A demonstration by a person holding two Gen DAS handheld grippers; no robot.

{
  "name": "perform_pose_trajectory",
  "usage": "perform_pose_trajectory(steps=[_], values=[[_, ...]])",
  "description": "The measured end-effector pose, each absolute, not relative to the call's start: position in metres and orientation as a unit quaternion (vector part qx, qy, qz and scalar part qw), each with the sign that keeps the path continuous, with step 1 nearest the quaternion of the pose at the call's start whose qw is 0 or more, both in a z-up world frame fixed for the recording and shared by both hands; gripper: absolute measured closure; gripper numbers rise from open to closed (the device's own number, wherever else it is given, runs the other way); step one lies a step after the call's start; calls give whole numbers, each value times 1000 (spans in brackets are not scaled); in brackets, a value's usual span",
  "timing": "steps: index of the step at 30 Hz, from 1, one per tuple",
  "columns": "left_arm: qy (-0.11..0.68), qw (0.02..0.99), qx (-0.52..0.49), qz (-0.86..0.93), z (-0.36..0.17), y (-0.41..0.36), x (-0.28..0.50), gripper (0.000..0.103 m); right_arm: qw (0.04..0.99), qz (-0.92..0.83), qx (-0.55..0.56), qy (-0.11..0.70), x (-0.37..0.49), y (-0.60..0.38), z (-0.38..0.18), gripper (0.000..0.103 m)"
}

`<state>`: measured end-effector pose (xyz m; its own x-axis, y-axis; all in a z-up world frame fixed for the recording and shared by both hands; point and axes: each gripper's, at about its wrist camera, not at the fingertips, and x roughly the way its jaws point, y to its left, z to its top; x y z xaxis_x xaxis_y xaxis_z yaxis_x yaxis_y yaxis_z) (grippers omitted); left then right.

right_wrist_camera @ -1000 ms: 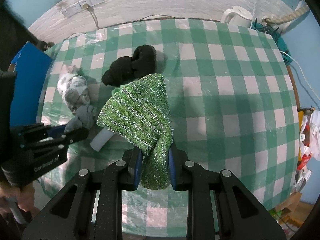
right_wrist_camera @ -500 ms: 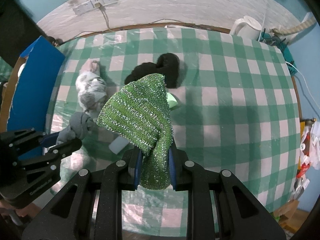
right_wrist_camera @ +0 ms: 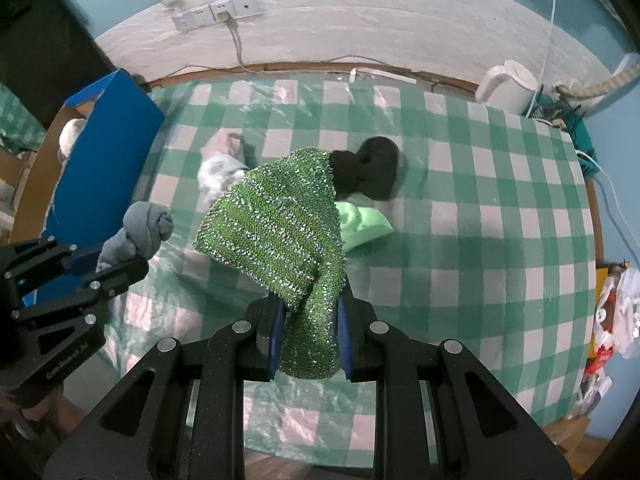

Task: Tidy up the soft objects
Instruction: 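Grasp the grey sock with the left gripper and lift it, then carry the grey sock and green scrubber over the box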

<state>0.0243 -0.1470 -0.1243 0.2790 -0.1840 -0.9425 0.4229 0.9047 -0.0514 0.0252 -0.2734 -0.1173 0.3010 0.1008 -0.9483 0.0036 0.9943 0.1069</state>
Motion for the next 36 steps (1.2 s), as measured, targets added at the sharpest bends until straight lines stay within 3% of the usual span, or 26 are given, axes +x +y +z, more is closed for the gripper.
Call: perform_pose_trajectory(steps=[36], values=[[521, 838, 50, -155, -69, -67, 25, 81, 826, 106, -3, 553, 57, -174, -71, 81]])
